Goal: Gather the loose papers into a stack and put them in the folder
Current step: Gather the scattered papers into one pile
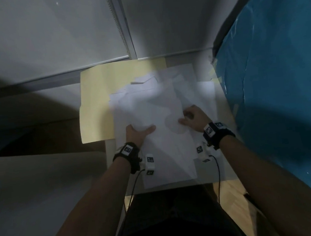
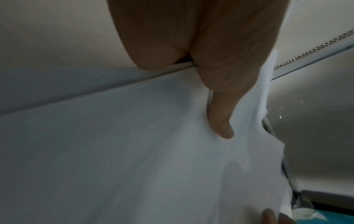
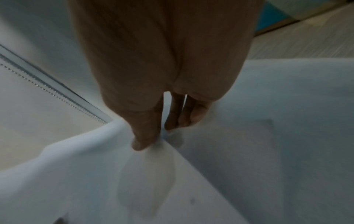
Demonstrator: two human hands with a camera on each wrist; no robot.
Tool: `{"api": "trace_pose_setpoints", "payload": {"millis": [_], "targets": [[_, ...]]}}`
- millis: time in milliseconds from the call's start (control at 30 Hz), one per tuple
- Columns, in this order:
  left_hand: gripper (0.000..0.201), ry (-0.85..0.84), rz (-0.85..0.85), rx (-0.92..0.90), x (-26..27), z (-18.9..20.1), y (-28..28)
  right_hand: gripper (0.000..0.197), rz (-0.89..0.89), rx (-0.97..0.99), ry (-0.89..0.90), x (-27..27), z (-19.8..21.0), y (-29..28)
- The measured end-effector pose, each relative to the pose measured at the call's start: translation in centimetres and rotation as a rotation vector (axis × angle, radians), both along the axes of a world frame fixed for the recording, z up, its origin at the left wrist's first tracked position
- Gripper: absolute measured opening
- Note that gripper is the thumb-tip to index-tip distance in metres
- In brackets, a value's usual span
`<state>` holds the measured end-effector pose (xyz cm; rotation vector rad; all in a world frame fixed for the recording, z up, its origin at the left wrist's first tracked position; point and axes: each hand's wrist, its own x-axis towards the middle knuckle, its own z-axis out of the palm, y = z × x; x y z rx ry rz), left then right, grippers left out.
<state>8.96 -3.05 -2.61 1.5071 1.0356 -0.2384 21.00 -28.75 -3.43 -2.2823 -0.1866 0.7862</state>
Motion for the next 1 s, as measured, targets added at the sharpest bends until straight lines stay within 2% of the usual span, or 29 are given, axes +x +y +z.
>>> {"api": "trace_pose_setpoints", "payload": {"millis": [33, 67, 133, 167, 233, 300, 367, 433, 500, 566, 633, 700, 800, 833, 933, 966, 1000], "targets": [[0.112, 0.002, -0.002, -0.020, 0.1, 0.3, 0.0, 0.052, -0.056, 0.029, 0.006, 0.0, 0.3, -0.2], [0.109, -0.019, -0.010, -0.023, 0.1, 0.4, 0.1, 0.063, -0.157, 0.088, 0.013, 0.1, 0.8, -0.6], [0.087, -0.109, -0.023, -0.066, 0.0, 1.0, 0.8, 0.086, -0.331, 0.237, 0.005, 0.9, 2.1, -1.6], [0.085, -0.161, -0.038, -0.108, 0.0, 1.3, 1.2, 0.095, -0.331, 0.293, 0.012, 1.2, 3.1, -1.9], [0.092, -0.234, -0.069, -0.155, 0.3, 1.8, 1.9, 0.105, -0.223, 0.324, 0.046, 1.6, 4.1, -1.5], [0.090, -0.249, -0.071, -0.147, 0.9, 1.7, 1.7, 0.101, -0.149, 0.361, 0.131, 1.7, 4.3, -0.4], [0.096, -0.196, -0.022, -0.102, 1.3, 1.7, 1.2, 0.089, -0.158, 0.403, 0.161, 1.6, 3.8, 0.4], [0.101, -0.150, 0.000, -0.079, 1.2, 1.2, 1.2, 0.076, -0.377, 0.390, 0.067, 2.0, 3.5, 0.2], [0.097, -0.152, -0.024, -0.086, 0.4, 0.6, 1.8, 0.073, -0.578, 0.326, -0.078, 3.1, 3.1, -1.4], [0.096, -0.163, -0.063, -0.130, -0.3, 0.3, 2.6, 0.079, -0.476, 0.257, -0.095, 4.1, 2.9, -3.0], [0.109, -0.156, -0.097, -0.199, -0.8, 0.5, 3.1, 0.087, -0.286, 0.212, -0.004, 4.5, 2.9, -3.3], [0.116, -0.137, -0.112, -0.240, -0.8, 0.2, 3.4, 0.088, -0.197, 0.235, 0.103, 4.7, 2.9, -2.5], [0.113, -0.130, -0.101, -0.201, -0.5, 0.0, 3.1, 0.098, -0.140, 0.145, 0.047, 5.0, 2.6, -1.1], [0.105, -0.137, -0.103, -0.172, -0.4, 0.2, 3.0, 0.092, -0.127, 0.128, 0.042, 5.2, 2.7, -0.8], [0.091, -0.100, -0.105, -0.090, 0.1, 0.0, 2.7, 0.026, -0.100, 0.123, 0.019, 5.5, 3.7, -0.2], [0.091, -0.066, -0.104, -0.045, 0.1, -0.1, 2.7, 0.019, -0.119, 0.114, -0.033, 5.6, 4.2, -0.3], [0.088, -0.044, -0.106, 0.018, 0.3, -0.3, 2.7, 0.024, -0.176, 0.081, -0.093, 5.9, 4.4, -0.5]]}}
